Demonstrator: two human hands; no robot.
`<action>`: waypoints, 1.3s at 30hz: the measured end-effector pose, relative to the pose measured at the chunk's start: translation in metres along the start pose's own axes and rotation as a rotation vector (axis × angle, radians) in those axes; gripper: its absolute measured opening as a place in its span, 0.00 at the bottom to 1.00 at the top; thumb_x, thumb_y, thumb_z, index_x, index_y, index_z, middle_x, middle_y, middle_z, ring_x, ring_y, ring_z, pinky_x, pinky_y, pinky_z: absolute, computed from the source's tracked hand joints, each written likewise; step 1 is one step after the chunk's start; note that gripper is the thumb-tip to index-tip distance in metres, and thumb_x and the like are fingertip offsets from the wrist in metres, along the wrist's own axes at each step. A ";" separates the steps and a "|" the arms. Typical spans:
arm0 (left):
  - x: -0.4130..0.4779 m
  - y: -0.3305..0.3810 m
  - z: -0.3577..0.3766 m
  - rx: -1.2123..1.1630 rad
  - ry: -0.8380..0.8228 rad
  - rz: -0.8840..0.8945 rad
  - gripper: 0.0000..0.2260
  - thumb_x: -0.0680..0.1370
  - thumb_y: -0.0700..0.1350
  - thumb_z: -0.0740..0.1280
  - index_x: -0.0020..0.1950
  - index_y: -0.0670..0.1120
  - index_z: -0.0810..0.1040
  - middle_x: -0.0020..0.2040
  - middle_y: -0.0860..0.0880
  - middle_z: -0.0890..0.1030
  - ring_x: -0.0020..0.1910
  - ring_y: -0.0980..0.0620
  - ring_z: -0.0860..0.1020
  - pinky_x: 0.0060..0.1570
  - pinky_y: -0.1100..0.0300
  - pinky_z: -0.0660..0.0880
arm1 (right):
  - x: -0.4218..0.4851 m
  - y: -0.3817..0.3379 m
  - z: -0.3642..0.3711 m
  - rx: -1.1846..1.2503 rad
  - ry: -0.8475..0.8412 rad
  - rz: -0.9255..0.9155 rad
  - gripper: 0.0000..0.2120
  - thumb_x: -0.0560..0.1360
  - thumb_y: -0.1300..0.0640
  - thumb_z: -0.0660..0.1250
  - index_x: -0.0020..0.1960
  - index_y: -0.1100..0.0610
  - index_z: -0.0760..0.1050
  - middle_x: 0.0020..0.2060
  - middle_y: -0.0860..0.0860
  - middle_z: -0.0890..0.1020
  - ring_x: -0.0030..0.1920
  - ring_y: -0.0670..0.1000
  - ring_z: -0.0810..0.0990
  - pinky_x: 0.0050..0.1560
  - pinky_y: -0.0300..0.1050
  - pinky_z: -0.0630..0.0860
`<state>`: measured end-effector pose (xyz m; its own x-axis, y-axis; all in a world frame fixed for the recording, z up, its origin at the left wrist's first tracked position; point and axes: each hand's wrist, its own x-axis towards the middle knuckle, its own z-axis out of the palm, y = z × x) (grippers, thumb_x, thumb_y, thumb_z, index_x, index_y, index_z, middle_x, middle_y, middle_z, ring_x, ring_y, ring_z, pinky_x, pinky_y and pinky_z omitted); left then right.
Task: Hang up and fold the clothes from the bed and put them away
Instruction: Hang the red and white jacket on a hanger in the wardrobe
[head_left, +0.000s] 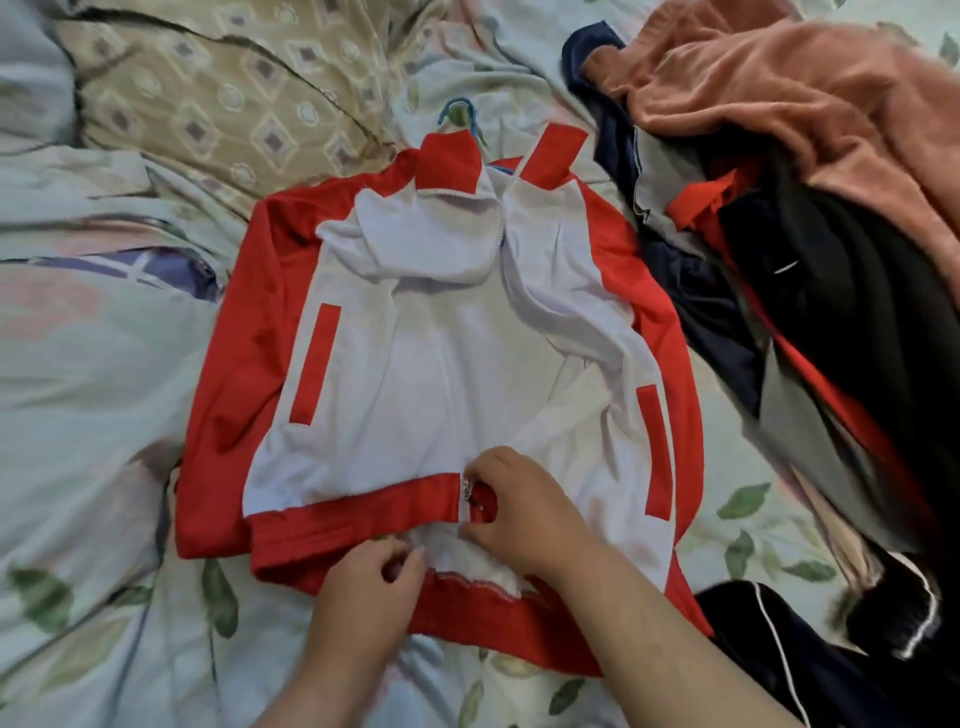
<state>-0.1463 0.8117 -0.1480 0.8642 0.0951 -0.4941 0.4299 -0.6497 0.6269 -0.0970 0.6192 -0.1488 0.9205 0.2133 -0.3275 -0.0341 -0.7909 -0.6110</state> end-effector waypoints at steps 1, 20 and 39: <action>0.003 0.006 0.002 -0.078 -0.013 -0.032 0.11 0.75 0.47 0.71 0.33 0.51 0.81 0.34 0.55 0.82 0.34 0.62 0.78 0.35 0.69 0.70 | 0.002 0.000 -0.003 -0.003 -0.035 0.016 0.21 0.67 0.49 0.77 0.57 0.52 0.77 0.52 0.47 0.76 0.53 0.50 0.76 0.55 0.46 0.73; 0.036 0.045 0.030 -0.770 0.006 -0.588 0.03 0.79 0.35 0.67 0.45 0.38 0.77 0.36 0.42 0.81 0.27 0.53 0.82 0.28 0.60 0.80 | -0.002 0.008 0.011 0.079 0.016 0.030 0.10 0.69 0.53 0.77 0.49 0.55 0.83 0.52 0.44 0.75 0.48 0.44 0.74 0.50 0.34 0.70; 0.043 0.033 0.025 -0.499 -0.119 -0.452 0.07 0.78 0.37 0.69 0.43 0.35 0.79 0.25 0.47 0.80 0.22 0.55 0.75 0.24 0.64 0.74 | 0.005 0.000 0.009 -0.172 -0.043 -0.015 0.08 0.74 0.59 0.65 0.36 0.55 0.71 0.53 0.51 0.74 0.44 0.55 0.76 0.43 0.48 0.73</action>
<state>-0.1014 0.7748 -0.1635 0.5494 0.1734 -0.8174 0.8353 -0.1376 0.5323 -0.0959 0.6255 -0.1569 0.9027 0.2473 -0.3520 0.0503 -0.8732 -0.4847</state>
